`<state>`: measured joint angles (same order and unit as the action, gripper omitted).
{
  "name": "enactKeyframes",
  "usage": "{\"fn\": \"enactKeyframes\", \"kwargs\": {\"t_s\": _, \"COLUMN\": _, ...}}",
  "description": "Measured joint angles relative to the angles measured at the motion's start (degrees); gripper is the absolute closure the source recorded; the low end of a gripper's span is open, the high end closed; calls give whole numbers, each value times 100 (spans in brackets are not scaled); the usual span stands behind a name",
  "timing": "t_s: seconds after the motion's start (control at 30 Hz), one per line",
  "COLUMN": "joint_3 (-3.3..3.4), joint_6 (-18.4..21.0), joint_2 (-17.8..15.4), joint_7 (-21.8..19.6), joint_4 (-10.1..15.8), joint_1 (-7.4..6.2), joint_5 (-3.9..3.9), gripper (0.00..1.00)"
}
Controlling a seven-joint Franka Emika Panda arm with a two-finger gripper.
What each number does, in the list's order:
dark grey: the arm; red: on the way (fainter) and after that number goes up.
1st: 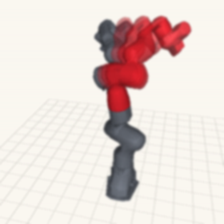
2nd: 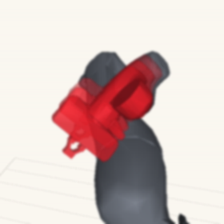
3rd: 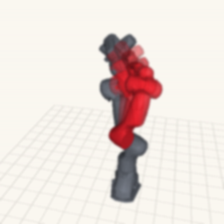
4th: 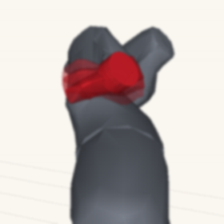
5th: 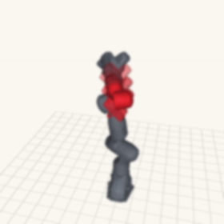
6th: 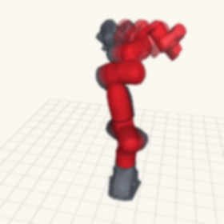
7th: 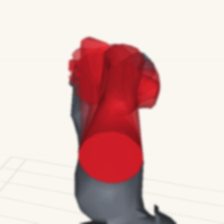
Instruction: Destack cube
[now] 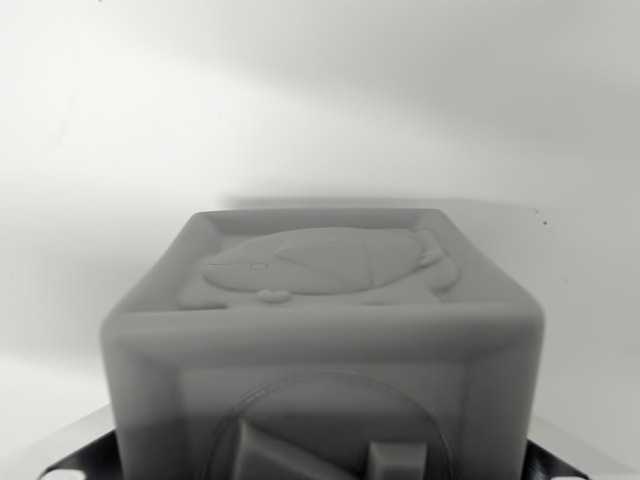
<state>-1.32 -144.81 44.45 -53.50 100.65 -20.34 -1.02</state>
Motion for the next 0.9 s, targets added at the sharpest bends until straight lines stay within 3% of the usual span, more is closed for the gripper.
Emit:
{"fn": "enactKeyframes", "kwargs": {"t_s": 0.5, "joint_3": 5, "joint_6": -68, "joint_2": 107, "joint_7": 0, "joint_4": -40, "joint_1": -6, "joint_5": -1, "gripper": 100}}
{"fn": "enactKeyframes", "kwargs": {"t_s": 0.53, "joint_3": 5, "joint_6": -68, "joint_2": 108, "joint_7": 0, "joint_4": -41, "joint_1": -6, "joint_5": -1, "gripper": 0}}
{"fn": "enactKeyframes", "kwargs": {"t_s": 0.9, "joint_3": 5, "joint_6": -71, "joint_2": 111, "joint_7": 0, "joint_4": -45, "joint_1": -7, "joint_5": -1, "gripper": 0}}
